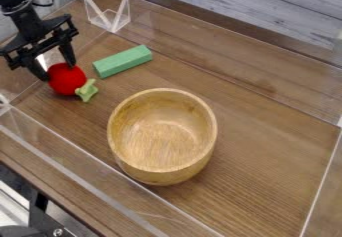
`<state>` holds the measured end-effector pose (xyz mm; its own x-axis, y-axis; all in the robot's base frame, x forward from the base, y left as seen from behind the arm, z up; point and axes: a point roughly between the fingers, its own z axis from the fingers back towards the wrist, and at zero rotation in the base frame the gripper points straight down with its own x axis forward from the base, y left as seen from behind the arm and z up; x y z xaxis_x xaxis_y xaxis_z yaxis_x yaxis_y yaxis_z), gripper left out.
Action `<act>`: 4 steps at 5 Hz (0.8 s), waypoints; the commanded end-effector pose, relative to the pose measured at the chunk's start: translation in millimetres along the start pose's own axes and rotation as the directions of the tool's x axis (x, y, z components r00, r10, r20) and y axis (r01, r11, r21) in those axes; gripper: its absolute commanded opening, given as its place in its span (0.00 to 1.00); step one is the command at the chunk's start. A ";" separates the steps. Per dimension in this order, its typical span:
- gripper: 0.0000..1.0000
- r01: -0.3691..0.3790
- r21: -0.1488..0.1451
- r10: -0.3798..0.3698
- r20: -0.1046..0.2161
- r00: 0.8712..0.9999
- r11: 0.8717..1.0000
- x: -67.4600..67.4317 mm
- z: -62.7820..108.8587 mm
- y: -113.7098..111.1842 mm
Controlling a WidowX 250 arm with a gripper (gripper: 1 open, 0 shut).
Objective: Move the red object to the right side of the table
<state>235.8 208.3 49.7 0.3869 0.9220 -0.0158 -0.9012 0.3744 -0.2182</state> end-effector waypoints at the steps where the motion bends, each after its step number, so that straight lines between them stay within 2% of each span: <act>1: 0.00 -0.007 -0.018 0.007 0.024 1.000 1.000 -11.2 23.3 -8.4; 2: 0.00 -0.023 -0.034 0.024 0.013 1.000 0.999 -25.2 42.8 -17.2; 4: 0.00 0.087 -0.066 -0.090 -0.046 0.995 0.994 -40.0 56.6 -38.1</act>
<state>237.7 158.8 93.3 0.4643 0.8787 -0.1115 -0.8678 0.4261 -0.2555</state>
